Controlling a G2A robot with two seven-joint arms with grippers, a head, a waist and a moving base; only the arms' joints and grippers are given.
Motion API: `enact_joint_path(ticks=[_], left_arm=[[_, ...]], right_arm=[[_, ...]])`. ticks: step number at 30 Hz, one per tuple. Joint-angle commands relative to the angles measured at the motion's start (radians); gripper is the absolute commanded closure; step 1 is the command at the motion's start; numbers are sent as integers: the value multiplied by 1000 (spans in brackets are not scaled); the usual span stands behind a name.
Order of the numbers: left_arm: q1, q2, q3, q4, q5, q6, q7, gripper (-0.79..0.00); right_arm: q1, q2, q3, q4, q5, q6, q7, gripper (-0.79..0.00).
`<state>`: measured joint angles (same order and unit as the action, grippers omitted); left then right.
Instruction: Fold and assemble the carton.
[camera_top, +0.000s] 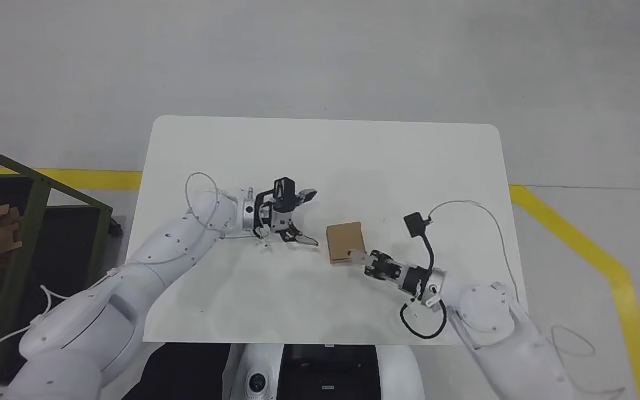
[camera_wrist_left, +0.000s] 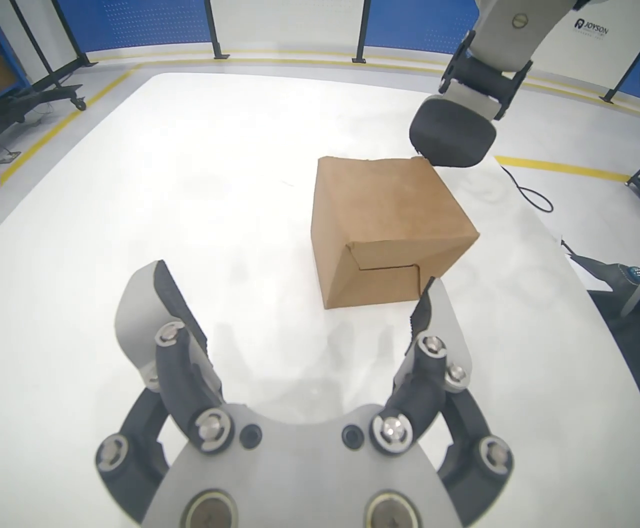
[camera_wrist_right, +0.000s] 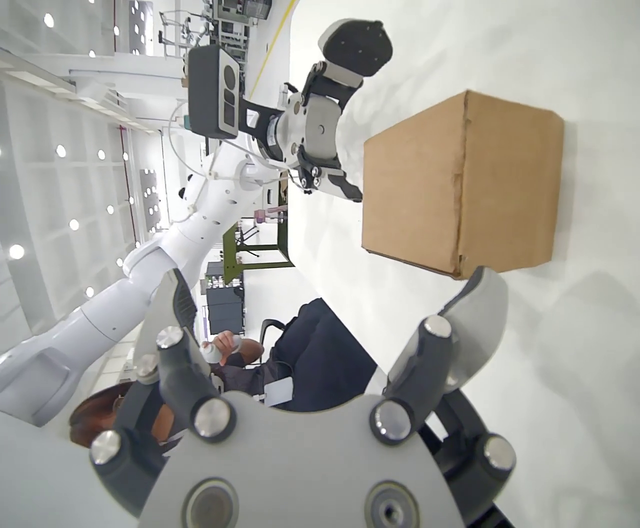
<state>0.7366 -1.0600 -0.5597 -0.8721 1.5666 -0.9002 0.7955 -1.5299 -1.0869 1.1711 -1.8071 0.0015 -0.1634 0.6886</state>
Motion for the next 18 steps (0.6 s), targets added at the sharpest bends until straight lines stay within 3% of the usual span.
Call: enact_joint_path(ticks=[1,9,18], left_arm=[[8,16,-25,6,4,9,27,-785],[29,60,-115,-20,-9,20,82,-785],[64,89,-187,-74,-26,44,80,-785]], right_arm=[[3,1,-7,0,-41,-17,-7,-785],[-65,13,10,-114,-338,-57,-124,-785],[-113,8,-71,-222,-719,174,-227,-785]])
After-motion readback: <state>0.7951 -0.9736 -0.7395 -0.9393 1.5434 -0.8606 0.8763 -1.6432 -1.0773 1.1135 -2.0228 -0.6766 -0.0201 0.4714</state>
